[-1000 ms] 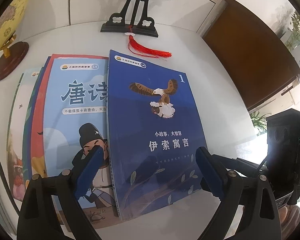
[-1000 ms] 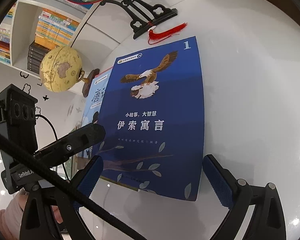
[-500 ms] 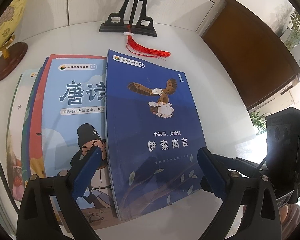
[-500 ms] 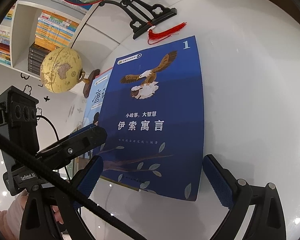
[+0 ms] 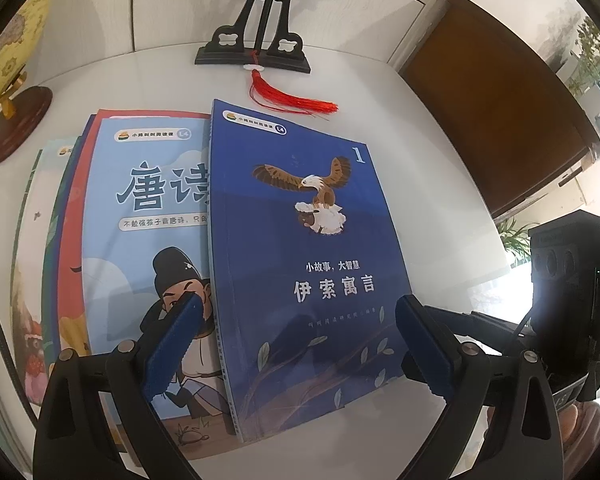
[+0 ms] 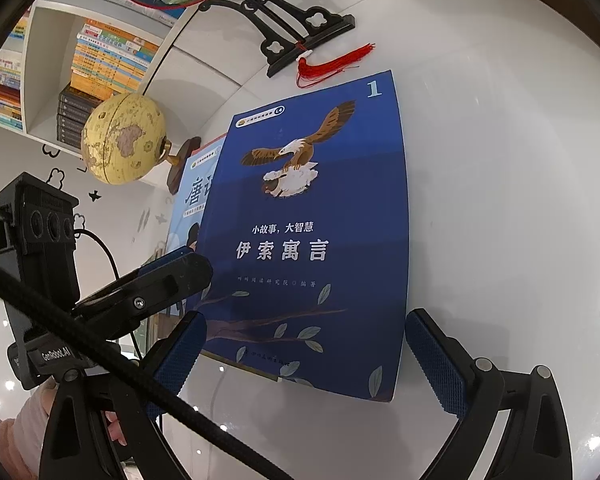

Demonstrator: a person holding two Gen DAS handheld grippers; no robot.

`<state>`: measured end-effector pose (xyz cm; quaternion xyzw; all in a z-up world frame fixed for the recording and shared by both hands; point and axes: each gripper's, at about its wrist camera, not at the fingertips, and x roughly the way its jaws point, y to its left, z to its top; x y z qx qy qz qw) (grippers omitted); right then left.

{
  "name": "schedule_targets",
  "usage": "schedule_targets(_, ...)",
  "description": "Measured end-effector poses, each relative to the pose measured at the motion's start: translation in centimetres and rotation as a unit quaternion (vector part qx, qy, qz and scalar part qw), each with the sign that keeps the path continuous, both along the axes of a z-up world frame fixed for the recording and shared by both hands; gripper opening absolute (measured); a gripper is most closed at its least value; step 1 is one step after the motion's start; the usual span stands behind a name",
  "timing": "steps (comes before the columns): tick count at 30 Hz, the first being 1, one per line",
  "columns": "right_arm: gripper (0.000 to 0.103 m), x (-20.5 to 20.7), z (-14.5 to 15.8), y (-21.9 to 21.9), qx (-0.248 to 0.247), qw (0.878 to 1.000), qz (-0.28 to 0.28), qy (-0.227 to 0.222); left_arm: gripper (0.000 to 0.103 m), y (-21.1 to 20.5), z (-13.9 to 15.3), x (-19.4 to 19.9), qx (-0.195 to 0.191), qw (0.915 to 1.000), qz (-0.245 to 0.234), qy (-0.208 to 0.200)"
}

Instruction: Organize books

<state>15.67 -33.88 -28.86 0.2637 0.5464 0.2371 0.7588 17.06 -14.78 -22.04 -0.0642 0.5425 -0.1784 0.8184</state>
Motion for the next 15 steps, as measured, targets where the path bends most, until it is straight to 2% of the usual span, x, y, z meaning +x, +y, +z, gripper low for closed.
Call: schedule_targets(15, 0.102, 0.02, -0.05, -0.13, 0.009, 1.0, -0.001, 0.001, 0.102, -0.23, -0.15, 0.12, -0.003, 1.0, -0.003, 0.003)
